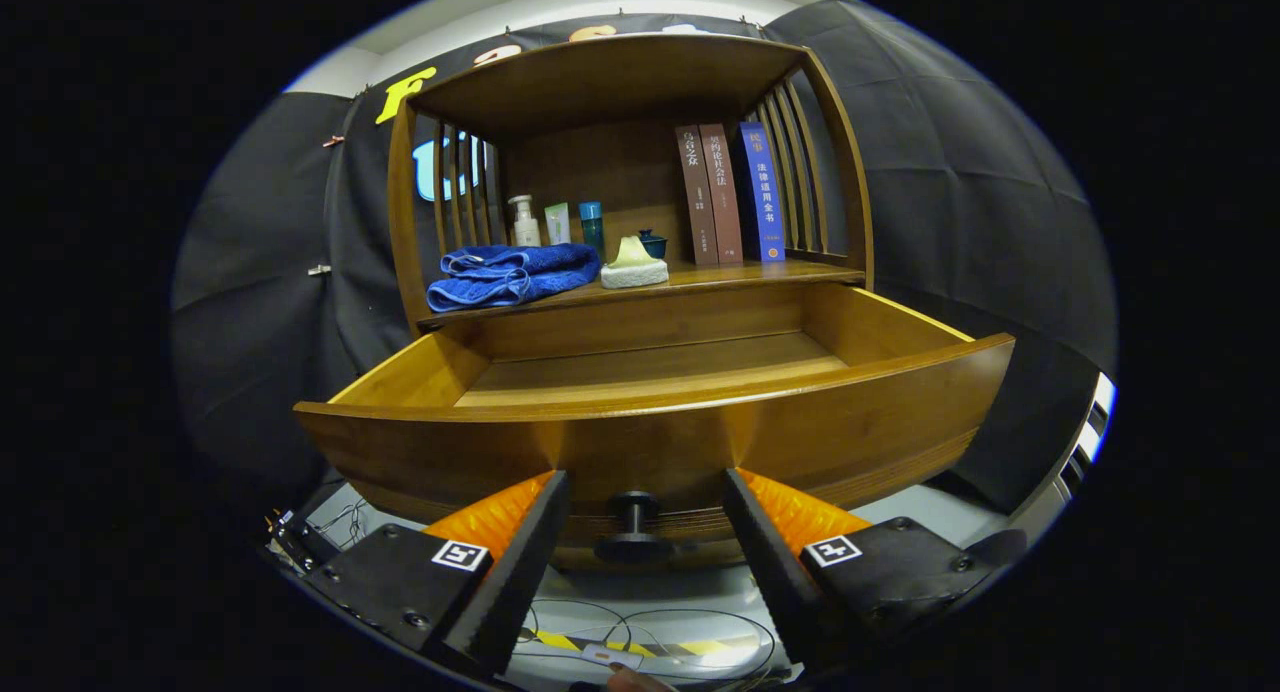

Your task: Pull open the drawer, take out the items inside it, and place them on the countertop above the cabinet.

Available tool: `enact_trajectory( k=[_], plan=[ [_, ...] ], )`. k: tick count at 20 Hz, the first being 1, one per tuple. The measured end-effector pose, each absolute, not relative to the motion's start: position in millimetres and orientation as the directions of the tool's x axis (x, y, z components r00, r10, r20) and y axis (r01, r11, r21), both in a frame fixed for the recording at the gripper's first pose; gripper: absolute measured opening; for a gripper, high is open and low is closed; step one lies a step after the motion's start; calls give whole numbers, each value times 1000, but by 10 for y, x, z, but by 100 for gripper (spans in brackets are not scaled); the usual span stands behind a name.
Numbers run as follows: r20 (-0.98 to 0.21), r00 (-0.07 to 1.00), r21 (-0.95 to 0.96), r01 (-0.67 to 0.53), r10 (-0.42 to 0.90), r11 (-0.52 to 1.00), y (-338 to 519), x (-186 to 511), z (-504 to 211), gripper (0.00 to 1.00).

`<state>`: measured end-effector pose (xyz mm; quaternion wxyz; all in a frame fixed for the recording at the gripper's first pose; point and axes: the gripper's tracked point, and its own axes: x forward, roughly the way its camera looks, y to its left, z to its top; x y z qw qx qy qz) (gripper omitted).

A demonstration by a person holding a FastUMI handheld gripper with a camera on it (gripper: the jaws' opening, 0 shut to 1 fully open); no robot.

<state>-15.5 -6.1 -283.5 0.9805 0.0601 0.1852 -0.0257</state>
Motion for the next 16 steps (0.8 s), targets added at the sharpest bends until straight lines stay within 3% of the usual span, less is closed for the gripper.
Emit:
enact_trajectory(
  k=[7, 16],
  plan=[
    [-358, 933, 117, 79, -32, 990, -69, -19, -2820, 99],
    [-338, 940, 131, 91, -42, 987, -92, 731, -2787, 99]
  ],
)
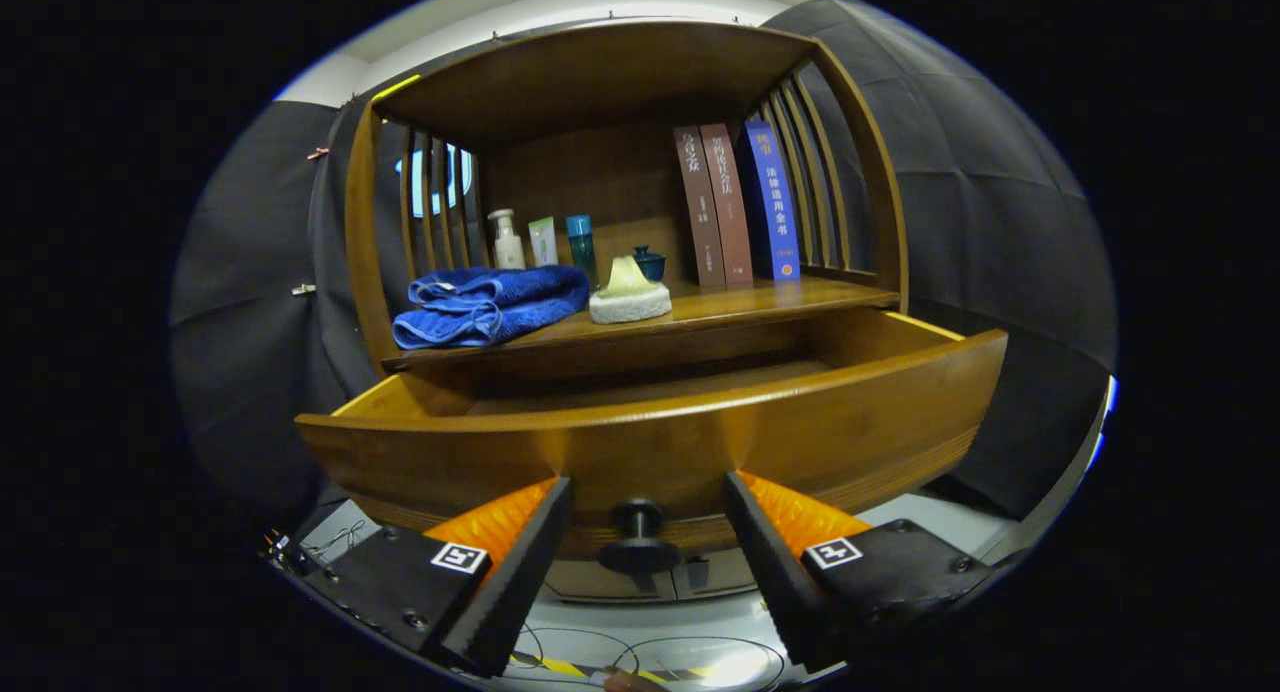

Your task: Pull open the drawer, take out the items inside it, and place them on the countertop above the cabinet.

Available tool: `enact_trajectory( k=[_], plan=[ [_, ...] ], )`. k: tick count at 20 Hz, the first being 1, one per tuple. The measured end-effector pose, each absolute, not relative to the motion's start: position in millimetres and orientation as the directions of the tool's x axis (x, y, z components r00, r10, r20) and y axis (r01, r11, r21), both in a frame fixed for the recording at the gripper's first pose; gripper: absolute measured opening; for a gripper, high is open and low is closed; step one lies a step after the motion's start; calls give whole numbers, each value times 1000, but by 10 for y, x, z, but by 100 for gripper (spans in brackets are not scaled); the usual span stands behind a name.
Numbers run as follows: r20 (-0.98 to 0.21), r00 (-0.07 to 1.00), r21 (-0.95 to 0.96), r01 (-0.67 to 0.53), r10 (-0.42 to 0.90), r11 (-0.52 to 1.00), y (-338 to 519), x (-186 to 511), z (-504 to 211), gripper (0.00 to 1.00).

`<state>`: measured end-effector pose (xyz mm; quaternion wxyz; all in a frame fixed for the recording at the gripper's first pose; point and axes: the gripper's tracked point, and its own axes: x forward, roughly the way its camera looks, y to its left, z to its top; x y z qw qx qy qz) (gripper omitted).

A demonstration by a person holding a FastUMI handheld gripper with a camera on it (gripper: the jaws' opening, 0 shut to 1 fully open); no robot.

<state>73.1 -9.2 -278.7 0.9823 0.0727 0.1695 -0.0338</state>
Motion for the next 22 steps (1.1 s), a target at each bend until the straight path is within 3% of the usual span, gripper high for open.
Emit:
enact_trajectory(
  k=[13, 22],
  plan=[
    [-332, 942, 140, 93, -42, 986, -133, 1706, -2911, 100],
    [-332, 942, 135, 96, -47, 986, -140, 1765, -2920, 100]
  ],
)
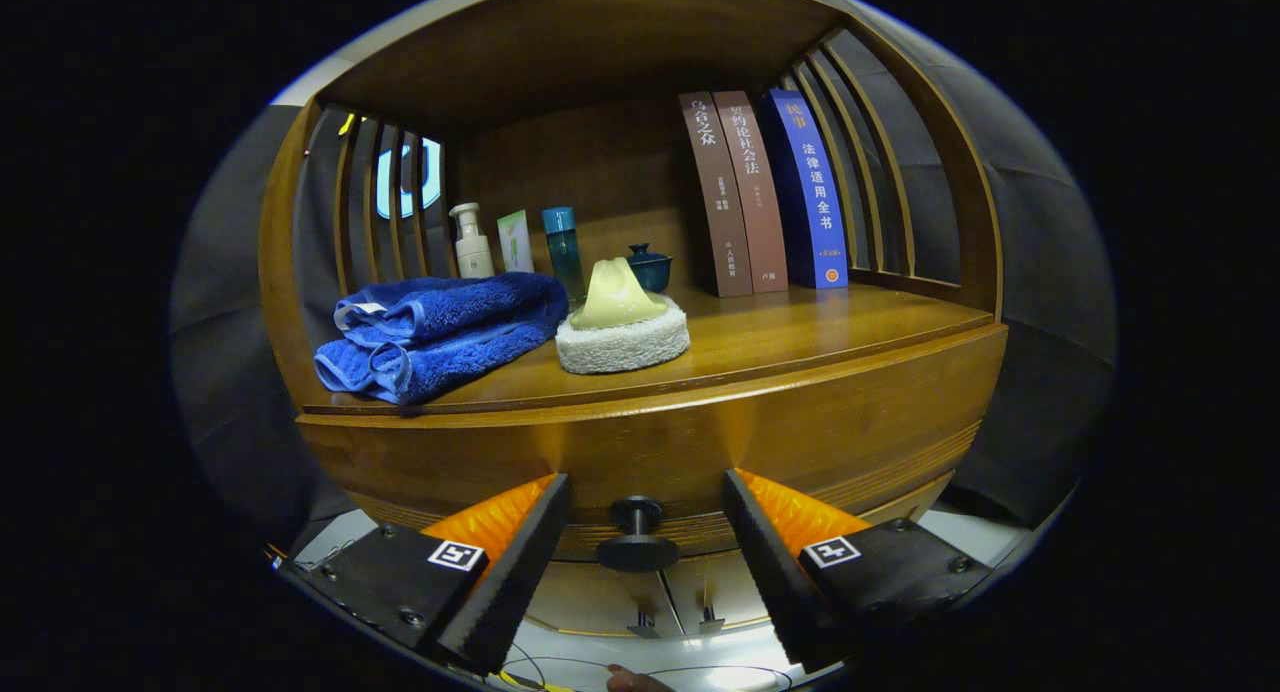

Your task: Pull open the drawer, take out the items inside it, and place them on the countertop above the cabinet.

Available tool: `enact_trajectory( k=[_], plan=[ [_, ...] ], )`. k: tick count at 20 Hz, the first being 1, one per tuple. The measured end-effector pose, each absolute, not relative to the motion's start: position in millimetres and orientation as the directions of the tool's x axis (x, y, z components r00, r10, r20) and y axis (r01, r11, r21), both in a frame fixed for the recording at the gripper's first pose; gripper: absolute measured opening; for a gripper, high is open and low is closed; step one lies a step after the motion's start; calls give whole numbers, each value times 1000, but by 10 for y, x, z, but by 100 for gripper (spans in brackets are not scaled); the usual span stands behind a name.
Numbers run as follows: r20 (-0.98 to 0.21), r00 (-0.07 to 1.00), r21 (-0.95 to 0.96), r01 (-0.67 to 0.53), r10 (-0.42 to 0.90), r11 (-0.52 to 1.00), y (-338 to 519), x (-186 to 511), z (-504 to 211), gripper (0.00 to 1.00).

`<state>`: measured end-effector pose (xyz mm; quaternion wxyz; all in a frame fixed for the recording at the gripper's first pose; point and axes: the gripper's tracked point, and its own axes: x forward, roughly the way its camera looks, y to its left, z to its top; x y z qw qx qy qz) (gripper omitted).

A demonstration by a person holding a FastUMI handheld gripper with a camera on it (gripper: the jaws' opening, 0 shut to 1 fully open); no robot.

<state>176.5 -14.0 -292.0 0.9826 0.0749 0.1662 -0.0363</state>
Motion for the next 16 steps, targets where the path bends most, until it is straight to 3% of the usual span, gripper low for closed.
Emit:
enact_trajectory(
  k=[8, 16],
  plan=[
    [-317, 947, 117, 100, -59, 988, -174, 1597, -2702, 99],
    [-231, 973, 129, 45, -14, 991, -73, 1008, -1546, 99]
  ],
)
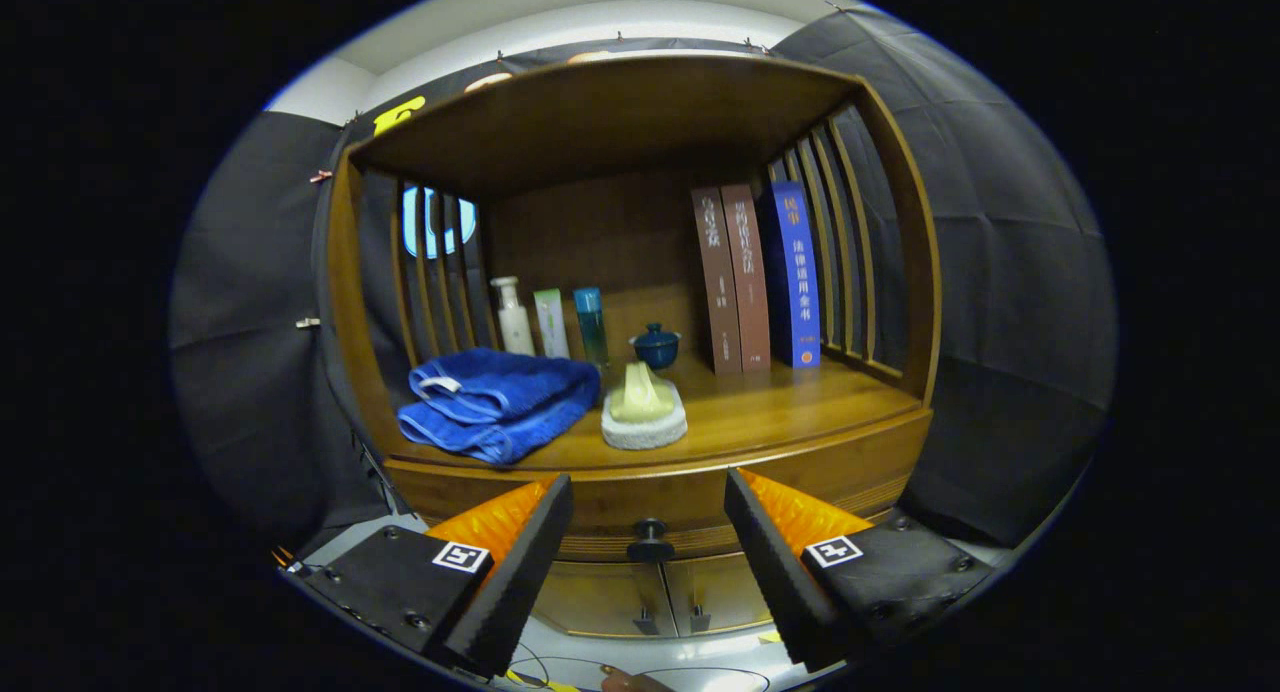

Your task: Pull open the drawer, take out the items inside it, and place them on the countertop above the cabinet.

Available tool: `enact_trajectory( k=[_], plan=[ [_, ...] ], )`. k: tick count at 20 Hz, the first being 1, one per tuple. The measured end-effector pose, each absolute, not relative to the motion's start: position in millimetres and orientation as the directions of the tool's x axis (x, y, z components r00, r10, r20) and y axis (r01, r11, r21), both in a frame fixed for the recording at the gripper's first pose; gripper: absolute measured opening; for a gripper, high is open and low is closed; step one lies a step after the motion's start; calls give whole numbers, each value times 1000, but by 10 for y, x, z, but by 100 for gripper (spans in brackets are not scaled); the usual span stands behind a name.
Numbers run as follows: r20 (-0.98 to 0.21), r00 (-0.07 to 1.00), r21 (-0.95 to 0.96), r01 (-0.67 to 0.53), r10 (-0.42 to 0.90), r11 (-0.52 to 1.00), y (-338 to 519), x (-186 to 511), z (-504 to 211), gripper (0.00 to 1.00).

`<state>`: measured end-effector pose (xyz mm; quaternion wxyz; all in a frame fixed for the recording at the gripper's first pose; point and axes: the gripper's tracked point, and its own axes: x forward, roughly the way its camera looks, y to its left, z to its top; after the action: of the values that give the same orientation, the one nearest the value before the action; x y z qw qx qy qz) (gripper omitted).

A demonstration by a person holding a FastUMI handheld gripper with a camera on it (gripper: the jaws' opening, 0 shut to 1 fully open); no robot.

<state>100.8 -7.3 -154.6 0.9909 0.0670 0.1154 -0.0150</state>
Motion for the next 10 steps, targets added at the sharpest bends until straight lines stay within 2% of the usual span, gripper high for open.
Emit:
enact_trajectory(
  k=[4, 10],
  plan=[
    [-152, 988, 143, 5, 17, 990, -22, 634, -807, 99],
    [-93, 995, 100, -29, 38, 995, 55, 111, -126, 99]
  ],
)
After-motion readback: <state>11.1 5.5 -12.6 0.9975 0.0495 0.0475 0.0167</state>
